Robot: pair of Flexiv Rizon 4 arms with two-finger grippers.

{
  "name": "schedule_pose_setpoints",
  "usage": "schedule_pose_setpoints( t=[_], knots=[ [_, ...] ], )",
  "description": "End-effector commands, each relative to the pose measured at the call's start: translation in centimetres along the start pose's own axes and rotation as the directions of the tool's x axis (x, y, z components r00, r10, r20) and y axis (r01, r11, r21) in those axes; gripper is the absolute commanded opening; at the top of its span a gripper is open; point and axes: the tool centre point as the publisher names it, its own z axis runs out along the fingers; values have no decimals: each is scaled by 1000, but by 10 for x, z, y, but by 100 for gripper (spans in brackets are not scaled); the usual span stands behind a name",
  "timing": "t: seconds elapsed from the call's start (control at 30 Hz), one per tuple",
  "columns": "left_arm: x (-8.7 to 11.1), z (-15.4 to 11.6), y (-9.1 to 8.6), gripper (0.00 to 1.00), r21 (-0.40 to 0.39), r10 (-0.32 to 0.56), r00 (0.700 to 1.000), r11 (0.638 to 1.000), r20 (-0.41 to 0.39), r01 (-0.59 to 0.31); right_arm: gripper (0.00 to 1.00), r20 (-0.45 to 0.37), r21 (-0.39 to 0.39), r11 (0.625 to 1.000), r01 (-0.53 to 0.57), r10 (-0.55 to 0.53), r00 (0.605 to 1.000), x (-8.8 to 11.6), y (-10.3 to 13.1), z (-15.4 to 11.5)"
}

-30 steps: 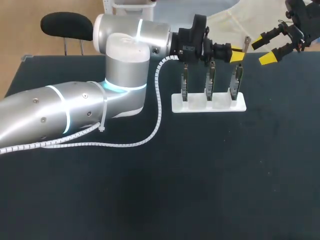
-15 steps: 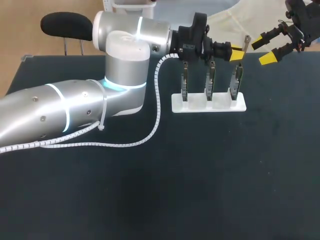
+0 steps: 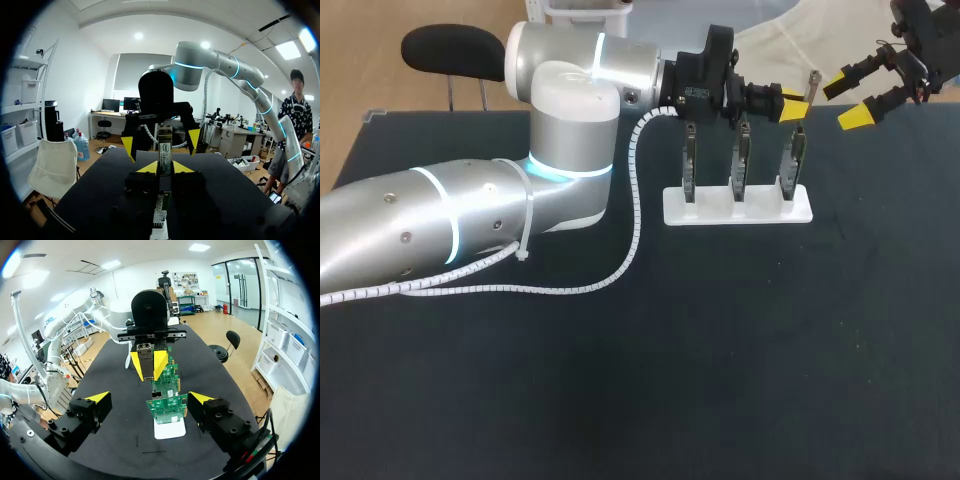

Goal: Pick up the optical module with the left hand, and insert it into the network port with the right hand.

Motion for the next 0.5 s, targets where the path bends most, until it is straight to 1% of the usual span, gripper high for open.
schedule_pose_setpoints(
  t=[0.03, 0.27, 0.5],
  knots=[
    [0, 0, 1, 0, 3, 1, 1000, 1000, -1, -1, 100, -1, 11, 1000, 19, -19, 1000, -2, -3, -4],
    [0, 0, 1, 0, 3, 1, 1000, 1000, -1, -1, 100, 11, 39, 998, 57, -58, 998, -13, -14, -13],
    [0, 0, 1, 0, 3, 1, 1000, 1000, -1, -1, 100, 41, 21, 995, 92, -93, 995, -31, -15, -12]
  ],
)
